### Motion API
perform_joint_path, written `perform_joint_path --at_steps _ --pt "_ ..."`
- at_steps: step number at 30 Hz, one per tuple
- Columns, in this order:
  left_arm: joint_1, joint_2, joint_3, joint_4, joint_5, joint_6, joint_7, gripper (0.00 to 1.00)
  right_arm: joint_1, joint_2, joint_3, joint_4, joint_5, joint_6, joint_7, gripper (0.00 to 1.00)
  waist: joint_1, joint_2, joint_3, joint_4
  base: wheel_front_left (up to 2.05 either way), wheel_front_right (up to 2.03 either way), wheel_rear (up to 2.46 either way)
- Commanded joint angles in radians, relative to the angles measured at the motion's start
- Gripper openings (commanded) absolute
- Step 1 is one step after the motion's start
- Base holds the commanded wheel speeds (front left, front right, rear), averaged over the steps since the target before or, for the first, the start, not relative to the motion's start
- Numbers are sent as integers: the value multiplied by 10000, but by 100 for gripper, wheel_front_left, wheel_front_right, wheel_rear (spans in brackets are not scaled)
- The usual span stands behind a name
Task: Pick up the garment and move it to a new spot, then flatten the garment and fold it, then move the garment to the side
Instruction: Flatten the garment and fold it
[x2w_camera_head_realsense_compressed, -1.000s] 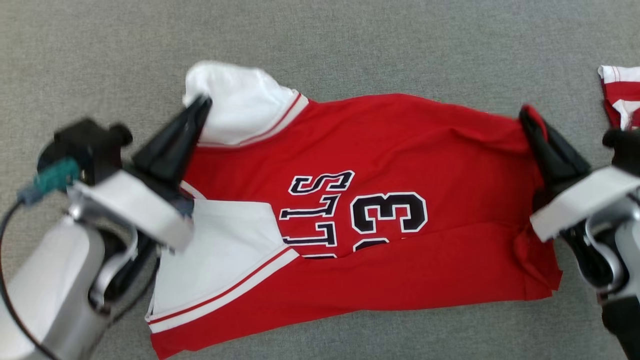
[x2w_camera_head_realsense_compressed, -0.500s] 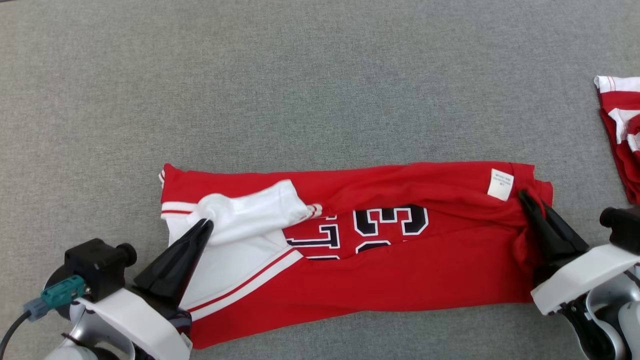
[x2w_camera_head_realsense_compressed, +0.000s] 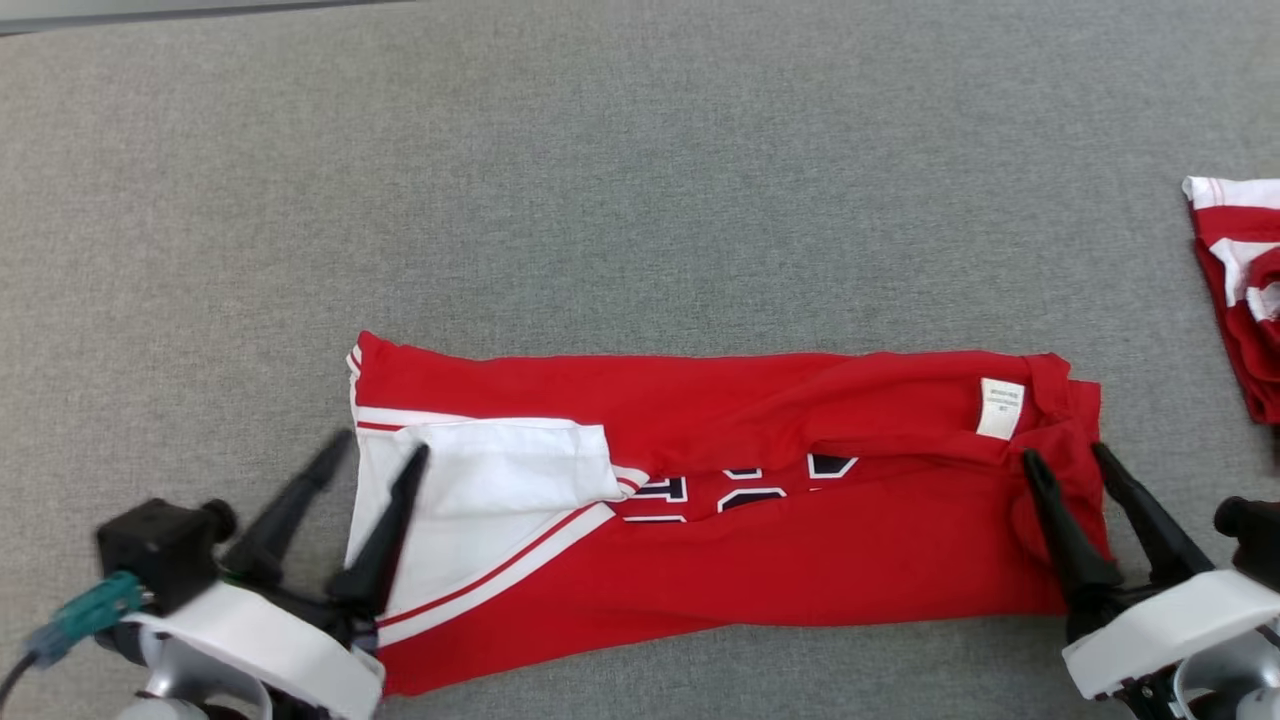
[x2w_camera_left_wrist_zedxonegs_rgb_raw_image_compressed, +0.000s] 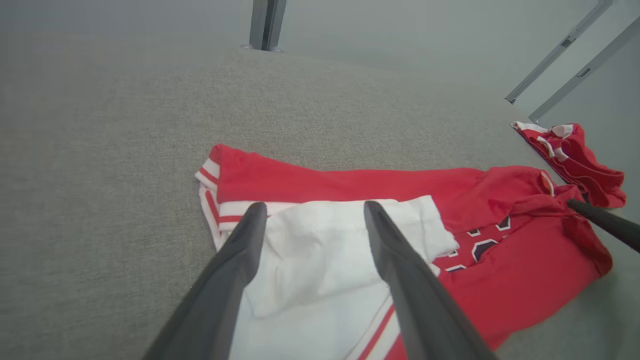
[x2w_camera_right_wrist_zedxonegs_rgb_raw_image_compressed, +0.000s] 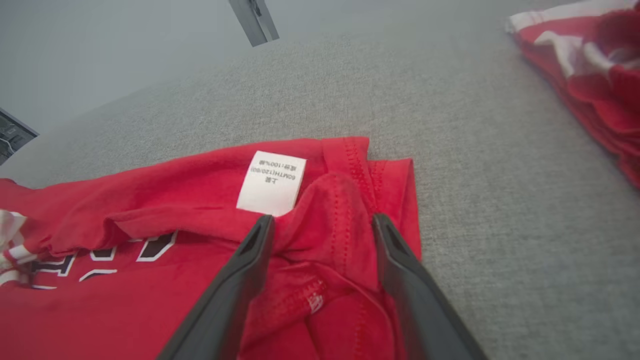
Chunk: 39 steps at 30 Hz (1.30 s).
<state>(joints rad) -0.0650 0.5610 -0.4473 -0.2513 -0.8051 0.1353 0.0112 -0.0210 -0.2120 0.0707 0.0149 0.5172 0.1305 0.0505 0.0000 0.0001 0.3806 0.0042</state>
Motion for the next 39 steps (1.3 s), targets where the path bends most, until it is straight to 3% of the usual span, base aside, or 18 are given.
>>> perform_joint_path --at_steps 1,9,10,16,19,21,33,39 --pt "-31 -27 150 -7 33 113 -170 100 45 3 -71 -144 -59 7 -111 100 0 -1 -42 -37 0 0 0" --pt "-424 -580 1384 -112 475 854 -2066 100 73 935 -1027 -1639 -978 7 -1136 100 0 -1 -396 -324 0 0 0" --pt "-467 -417 1450 -52 809 984 -2167 100 12 1039 -1142 -1747 -1196 7 -1257 100 0 -1 -452 -352 0 0 0" --pt "-1013 -857 1887 5 1896 1821 -2610 100 -495 1467 -1322 -1746 -2128 5 -1639 100 0 -1 -712 -432 0 0 0" --pt "-1160 -981 1937 285 2492 1931 -2696 100 -764 1540 -1148 -1506 -2546 5 -1905 100 0 -1 -836 -488 0 0 0" --pt "-1198 -1097 1988 499 2795 1826 -2733 100 -887 1574 -1059 -1322 -2723 5 -2068 100 0 -1 -905 -500 0 0 0" --pt "-295 -2001 3357 1526 4400 193 -2742 100 -959 1586 -632 -47 -3298 5 -2531 100 0 -1 -1434 -395 0 0 0" --pt "140 -2392 3490 1621 4799 -157 -2745 100 -873 1585 -643 320 -3302 7 -2553 100 0 -1 -1583 -370 0 0 0"
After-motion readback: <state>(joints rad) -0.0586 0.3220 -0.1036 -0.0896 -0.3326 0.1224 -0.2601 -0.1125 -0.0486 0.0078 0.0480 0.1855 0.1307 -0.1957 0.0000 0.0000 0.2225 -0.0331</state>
